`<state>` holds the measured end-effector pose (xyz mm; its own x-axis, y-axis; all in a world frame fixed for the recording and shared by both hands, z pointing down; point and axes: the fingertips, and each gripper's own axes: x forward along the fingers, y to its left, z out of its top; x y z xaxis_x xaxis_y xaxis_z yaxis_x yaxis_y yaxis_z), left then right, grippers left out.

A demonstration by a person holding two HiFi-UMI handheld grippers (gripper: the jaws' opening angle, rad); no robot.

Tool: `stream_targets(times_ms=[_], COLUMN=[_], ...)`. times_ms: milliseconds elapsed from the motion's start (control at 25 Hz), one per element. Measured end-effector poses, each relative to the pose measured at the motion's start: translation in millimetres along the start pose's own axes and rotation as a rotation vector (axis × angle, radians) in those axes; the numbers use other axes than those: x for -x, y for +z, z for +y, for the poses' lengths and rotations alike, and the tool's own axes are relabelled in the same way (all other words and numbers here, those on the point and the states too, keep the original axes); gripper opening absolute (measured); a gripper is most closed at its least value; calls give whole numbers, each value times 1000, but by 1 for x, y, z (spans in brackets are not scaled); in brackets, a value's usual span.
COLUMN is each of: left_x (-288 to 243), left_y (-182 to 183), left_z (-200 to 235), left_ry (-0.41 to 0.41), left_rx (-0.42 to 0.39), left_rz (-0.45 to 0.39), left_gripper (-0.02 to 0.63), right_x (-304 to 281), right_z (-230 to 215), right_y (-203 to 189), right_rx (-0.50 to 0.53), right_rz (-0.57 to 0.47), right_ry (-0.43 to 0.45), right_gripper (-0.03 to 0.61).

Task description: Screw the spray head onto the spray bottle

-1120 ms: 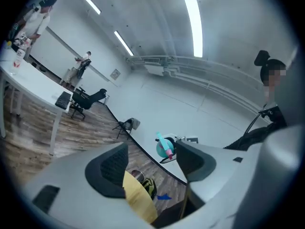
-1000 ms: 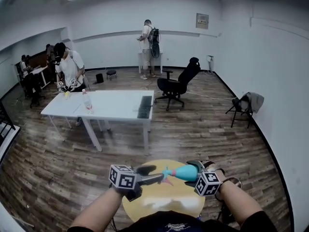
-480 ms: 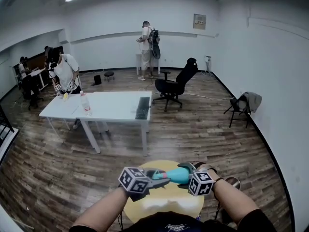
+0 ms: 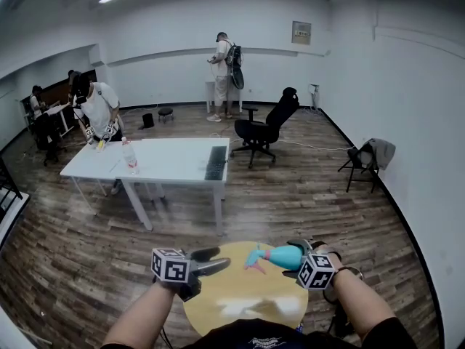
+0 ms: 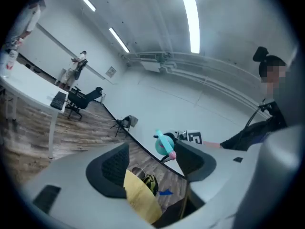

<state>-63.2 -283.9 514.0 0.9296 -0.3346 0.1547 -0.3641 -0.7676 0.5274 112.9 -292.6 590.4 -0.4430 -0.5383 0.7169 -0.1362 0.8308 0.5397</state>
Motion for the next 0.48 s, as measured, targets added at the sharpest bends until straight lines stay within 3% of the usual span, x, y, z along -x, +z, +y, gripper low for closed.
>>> stream_targets(times_ms=[120,200,280,400,480], left_x=[-51,-64,-63,-59,-59], left_y=[-27,-44,-51,-53,-53], left_z=[-39,-54,-59,-61,-59], left_ry=[-88,-90,-79,-70,-70], left_rx=[-147,-302,-395,-449,-413], left_rz=[139,224,261,284,286], left_gripper=[344,238,230,229,229], right_x=[-11,-18,-18,-15,-15], right_z=[25,36,43,47,47], right_y=[59,68,67,70,72], right_rx=[169,231,228,224,216], right_rz=[-50,-47,-67,-90,-94], right_ry=[23,38,61,73,90], right_gripper=[449,451,448,444,443])
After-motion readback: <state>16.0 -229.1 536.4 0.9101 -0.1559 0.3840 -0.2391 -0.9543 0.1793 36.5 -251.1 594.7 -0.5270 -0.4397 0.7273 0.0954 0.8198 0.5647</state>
